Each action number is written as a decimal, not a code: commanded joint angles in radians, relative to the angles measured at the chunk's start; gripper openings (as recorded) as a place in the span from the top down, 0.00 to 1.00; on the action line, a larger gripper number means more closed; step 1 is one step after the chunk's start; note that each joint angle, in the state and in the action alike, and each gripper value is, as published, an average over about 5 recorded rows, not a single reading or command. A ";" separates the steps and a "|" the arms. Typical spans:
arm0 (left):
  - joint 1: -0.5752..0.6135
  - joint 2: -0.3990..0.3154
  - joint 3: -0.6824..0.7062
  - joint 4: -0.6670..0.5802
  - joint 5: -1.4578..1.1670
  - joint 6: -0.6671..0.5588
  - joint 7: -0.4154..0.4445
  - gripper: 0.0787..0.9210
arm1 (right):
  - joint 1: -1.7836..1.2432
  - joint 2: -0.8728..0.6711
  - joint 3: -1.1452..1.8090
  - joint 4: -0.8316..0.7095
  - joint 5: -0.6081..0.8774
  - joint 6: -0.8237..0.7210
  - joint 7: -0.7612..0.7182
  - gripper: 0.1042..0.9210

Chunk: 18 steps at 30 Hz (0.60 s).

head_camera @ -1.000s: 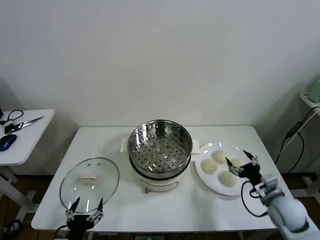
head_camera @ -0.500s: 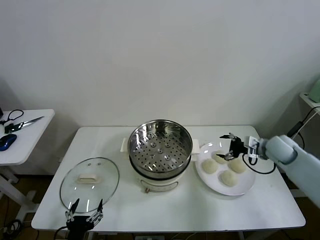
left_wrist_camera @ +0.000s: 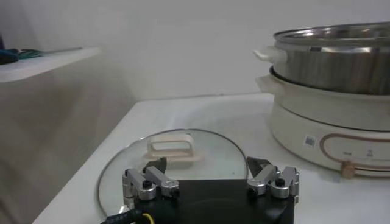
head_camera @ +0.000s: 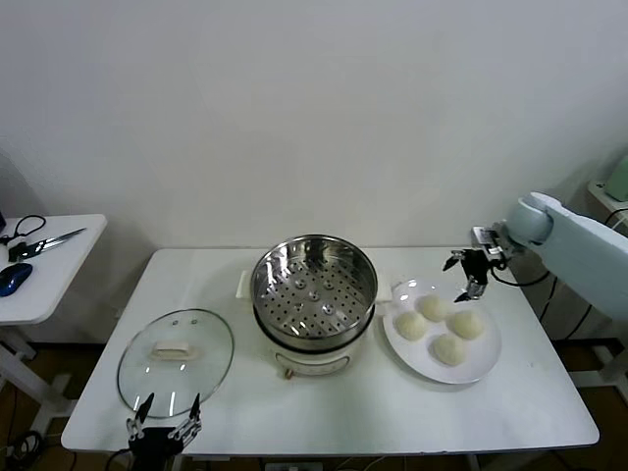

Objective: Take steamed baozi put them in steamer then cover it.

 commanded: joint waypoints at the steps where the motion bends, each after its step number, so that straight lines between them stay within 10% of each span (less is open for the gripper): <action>1: 0.001 -0.002 0.000 0.000 0.003 0.000 0.000 0.12 | 0.041 0.090 -0.106 -0.098 -0.005 -0.002 -0.056 0.12; 18: 0.014 -0.016 0.019 0.002 0.040 -0.005 -0.004 0.12 | -0.170 0.169 0.122 -0.265 -0.139 -0.006 0.035 0.12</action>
